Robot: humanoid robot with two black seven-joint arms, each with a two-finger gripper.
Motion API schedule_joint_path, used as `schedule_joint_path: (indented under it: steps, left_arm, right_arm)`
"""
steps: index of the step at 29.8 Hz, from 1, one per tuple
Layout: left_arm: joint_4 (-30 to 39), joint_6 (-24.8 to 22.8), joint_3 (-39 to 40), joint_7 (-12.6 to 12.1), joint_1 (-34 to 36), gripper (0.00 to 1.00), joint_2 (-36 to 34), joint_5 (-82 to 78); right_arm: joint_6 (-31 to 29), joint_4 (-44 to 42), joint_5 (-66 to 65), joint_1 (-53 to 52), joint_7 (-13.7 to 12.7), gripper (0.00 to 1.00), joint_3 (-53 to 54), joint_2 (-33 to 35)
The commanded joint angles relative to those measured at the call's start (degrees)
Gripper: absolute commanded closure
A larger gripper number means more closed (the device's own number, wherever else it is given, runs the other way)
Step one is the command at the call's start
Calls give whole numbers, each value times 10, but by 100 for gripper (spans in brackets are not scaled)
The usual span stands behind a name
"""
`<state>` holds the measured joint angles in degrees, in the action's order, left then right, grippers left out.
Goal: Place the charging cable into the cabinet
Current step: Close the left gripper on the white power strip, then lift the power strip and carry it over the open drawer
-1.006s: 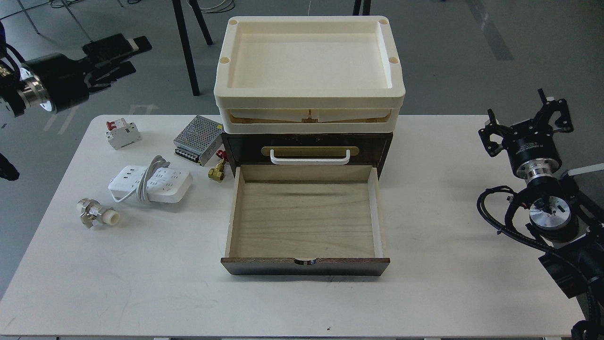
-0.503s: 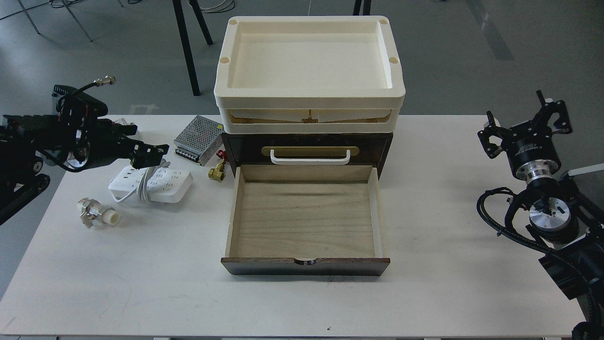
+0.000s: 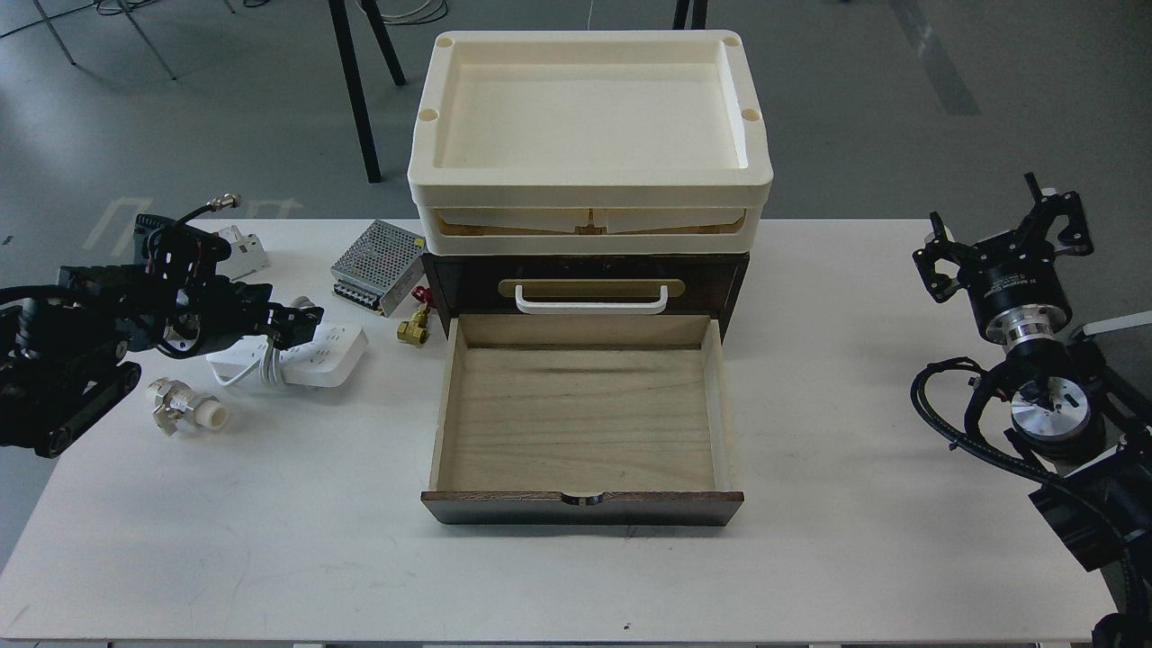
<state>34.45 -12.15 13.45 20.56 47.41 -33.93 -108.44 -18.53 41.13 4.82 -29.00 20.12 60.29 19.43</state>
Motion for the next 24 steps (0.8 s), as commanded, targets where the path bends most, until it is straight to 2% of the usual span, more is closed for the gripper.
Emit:
schedule_joint_path:
  steps: [1, 6, 7, 10, 14, 19, 24]
  left_arm:
    - [-16, -3, 0, -2, -4, 65, 4, 2]
    - [-16, -4, 0, -1, -12, 68, 3, 1]
    - [-16, -4, 0, -1, -13, 70, 3, 1]
    - [-14, -6, 1, 0, -13, 85, 3, 1]
    - [-10, -9, 1, 4, -7, 91, 3, 1]
    - [-3, -16, 8, 41, 9, 94, -17, 19]
    - [24, -40, 9, 67, 67, 97, -84, 45]
  right_arm:
    - [1, 0, 0, 0, 0, 0, 0, -1]
    - [1, 0, 0, 0, 0, 0, 1, -1]
    - [1, 0, 0, 0, 0, 0, 1, -1]
    - [2, 0, -1, 0, 0, 0, 1, -2]
    - [2, -1, -1, 0, 0, 0, 1, -2]
    - [7, -1, -1, 0, 0, 0, 1, -2]
    - [9, -1, -1, 0, 1, 0, 1, -2]
